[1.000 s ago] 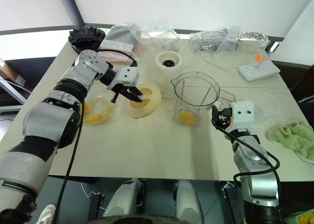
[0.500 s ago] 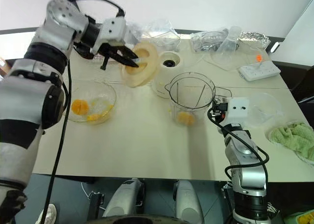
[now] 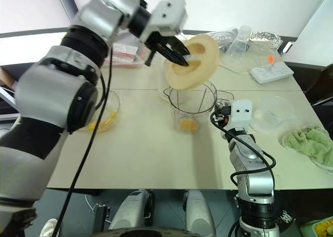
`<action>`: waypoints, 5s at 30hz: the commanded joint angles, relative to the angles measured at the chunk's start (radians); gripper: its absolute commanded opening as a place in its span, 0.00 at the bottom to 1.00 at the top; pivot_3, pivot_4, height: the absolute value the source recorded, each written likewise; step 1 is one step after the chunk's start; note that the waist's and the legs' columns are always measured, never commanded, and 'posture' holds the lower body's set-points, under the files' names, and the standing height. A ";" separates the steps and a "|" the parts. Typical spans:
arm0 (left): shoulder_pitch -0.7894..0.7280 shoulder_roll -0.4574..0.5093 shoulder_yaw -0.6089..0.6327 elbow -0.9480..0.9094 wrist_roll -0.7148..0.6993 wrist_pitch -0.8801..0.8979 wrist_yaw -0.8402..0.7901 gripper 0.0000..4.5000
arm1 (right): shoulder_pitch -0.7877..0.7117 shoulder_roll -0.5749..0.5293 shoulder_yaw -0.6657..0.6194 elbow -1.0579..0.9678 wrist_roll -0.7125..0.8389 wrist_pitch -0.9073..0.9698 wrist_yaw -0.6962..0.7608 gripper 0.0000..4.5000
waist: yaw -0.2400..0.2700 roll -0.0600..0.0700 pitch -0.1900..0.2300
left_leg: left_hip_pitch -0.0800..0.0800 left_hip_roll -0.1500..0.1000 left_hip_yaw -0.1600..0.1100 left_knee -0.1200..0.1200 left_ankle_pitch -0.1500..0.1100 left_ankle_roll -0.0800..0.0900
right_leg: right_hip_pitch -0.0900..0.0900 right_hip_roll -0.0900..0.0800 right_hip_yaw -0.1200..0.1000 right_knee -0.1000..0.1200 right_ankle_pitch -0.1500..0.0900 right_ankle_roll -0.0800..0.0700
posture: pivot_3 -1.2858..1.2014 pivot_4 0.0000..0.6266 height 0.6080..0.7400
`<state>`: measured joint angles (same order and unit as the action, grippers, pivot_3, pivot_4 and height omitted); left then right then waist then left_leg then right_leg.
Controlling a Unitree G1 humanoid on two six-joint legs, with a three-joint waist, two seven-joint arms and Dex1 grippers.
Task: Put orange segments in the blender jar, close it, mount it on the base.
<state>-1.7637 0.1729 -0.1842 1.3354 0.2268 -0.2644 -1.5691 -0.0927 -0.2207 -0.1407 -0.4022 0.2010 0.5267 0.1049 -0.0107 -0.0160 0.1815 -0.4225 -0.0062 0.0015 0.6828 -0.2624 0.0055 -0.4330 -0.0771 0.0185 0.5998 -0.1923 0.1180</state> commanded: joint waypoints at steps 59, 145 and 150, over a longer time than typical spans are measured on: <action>0.190 -0.190 -0.413 0.030 0.103 0.113 -0.045 0.05 | 0.143 0.031 -0.019 -0.251 -0.044 0.030 -0.074 0.23 | 0.022 0.003 -0.024 | 0.016 0.003 -0.008 0.000 -0.002 0.002 | 0.023 -0.004 -0.002 -0.014 -0.005 0.000 | 0.52 0.24 1.00; 0.834 0.191 0.341 -1.236 -0.506 0.909 0.634 0.88 | -0.120 -0.006 -0.030 -0.176 -0.026 0.076 -0.005 0.23 | 0.002 0.012 0.000 | 0.000 0.001 -0.004 -0.002 -0.005 0.007 | -0.008 -0.004 0.001 0.014 -0.004 0.006 | 0.52 0.24 1.00; 1.044 0.212 0.351 -1.444 -0.522 0.950 0.752 0.88 | -0.270 -0.039 -0.076 -0.217 0.020 0.195 -0.007 0.23 | 0.003 0.013 0.001 | -0.002 0.000 -0.004 -0.001 -0.001 0.000 | -0.009 -0.006 0.001 0.013 -0.003 0.004 | 0.52 0.24 1.00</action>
<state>-0.7373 0.3825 0.1480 -0.0228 -0.2674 0.6708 -0.8564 -0.3087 -0.2436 -0.1720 -0.5262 0.1891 0.7148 0.1041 -0.0073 -0.0035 0.1822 -0.4247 -0.0069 -0.0025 0.6823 -0.2626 0.0049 -0.4413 -0.0834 0.0199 0.6125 -0.1955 0.1215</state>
